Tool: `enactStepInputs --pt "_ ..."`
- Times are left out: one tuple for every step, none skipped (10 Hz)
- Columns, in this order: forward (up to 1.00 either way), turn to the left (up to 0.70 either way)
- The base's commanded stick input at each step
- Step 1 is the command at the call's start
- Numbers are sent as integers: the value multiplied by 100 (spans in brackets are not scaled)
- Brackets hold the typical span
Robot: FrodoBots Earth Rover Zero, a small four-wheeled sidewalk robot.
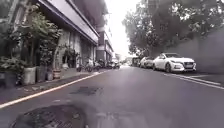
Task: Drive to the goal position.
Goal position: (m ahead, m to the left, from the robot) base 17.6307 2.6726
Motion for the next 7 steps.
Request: enactStepInputs --pt "70 0" --pt "70 0" --pt "70 0" --pt "70 0" --pt "70 0" --pt "68 0" --pt "69 0"
